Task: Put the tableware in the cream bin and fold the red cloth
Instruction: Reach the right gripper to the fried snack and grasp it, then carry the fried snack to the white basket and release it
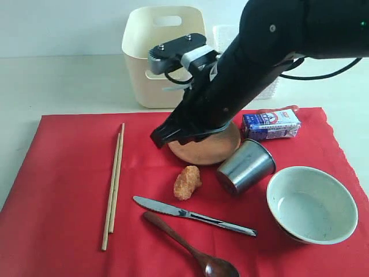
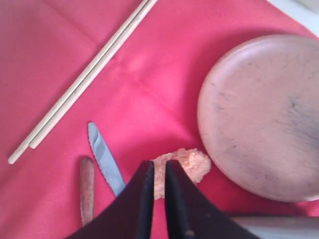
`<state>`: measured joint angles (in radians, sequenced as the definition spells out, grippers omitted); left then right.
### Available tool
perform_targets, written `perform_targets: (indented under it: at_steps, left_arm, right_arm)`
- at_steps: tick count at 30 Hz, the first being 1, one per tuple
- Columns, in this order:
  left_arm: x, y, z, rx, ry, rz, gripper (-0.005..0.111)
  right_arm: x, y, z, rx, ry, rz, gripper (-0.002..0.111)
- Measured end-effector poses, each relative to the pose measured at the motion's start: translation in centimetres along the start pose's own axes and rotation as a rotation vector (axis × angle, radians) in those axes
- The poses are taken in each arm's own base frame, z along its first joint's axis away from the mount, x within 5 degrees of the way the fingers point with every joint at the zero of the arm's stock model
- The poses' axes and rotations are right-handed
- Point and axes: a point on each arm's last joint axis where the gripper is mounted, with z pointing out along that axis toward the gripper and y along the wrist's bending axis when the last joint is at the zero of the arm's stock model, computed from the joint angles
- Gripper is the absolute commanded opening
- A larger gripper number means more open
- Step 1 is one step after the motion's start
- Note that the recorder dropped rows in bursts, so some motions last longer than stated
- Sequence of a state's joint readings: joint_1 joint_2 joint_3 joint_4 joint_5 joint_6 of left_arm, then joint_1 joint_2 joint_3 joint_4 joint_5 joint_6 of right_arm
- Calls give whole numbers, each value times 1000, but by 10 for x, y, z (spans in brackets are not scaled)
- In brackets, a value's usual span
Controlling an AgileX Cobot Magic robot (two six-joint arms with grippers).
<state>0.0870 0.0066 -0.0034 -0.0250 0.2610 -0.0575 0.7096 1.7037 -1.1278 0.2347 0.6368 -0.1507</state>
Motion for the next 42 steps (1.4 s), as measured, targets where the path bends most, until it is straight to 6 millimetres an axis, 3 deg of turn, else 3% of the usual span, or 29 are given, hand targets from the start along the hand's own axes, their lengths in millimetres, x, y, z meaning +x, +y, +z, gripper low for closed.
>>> perform_targets:
  at_steps: [7,13,30,32,42]
  left_arm:
    - [0,0,0,0,0,0,3]
    - [0,0,0,4,0,1,3]
    - [0,0,0,4,0,1,3]
    - [0,0,0,4,0,1,3]
    - [0,0,0,5,0,1,3]
  right_arm:
    - [4,17,15,4,36,9,53]
    - [12,20,43,9,112,66,70]
    - [25,6,94,98,177,124,73]
    - [26,5,98,103,182,121,69]
    - [28,5,103,98,192,138,6]
